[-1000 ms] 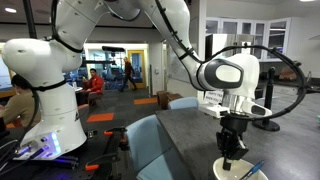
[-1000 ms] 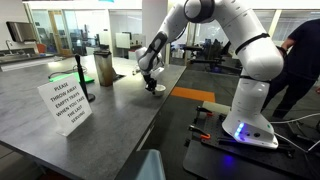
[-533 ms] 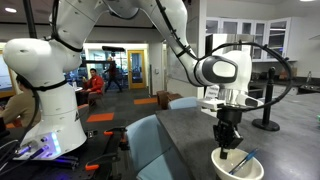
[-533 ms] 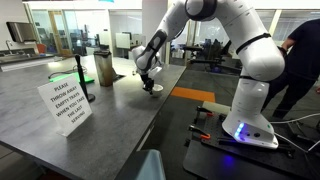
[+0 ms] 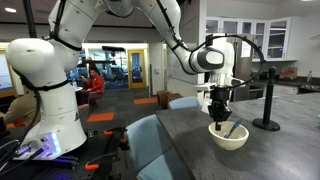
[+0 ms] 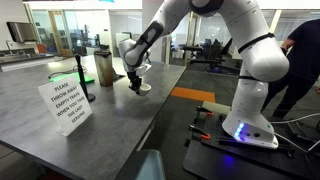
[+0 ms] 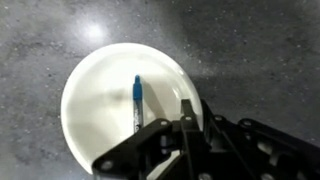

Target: Move the bowl to the left

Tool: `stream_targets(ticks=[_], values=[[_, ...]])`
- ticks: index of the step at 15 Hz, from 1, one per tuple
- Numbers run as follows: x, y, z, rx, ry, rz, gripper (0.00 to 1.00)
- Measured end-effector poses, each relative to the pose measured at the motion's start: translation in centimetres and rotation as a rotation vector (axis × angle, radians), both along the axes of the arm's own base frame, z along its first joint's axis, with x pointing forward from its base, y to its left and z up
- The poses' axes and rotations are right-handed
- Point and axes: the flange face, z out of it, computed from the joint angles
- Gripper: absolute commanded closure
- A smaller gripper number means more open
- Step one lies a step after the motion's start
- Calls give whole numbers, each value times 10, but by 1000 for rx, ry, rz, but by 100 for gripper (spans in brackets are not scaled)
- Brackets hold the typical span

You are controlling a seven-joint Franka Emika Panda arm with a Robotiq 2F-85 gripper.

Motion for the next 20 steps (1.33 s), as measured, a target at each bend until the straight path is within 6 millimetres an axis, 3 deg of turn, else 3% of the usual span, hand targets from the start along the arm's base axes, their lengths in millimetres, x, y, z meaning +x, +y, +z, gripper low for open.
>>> stream_targets(ticks=[4,11,18,19,20], values=[[20,13,-2,-28,16,-1,97],[51,26,-29,-54,62,11,97],[62,28,-48,-64,63,19,97],[62,28,-51,-65,65,18,74],[63,27,-53,-66,66,18,63]])
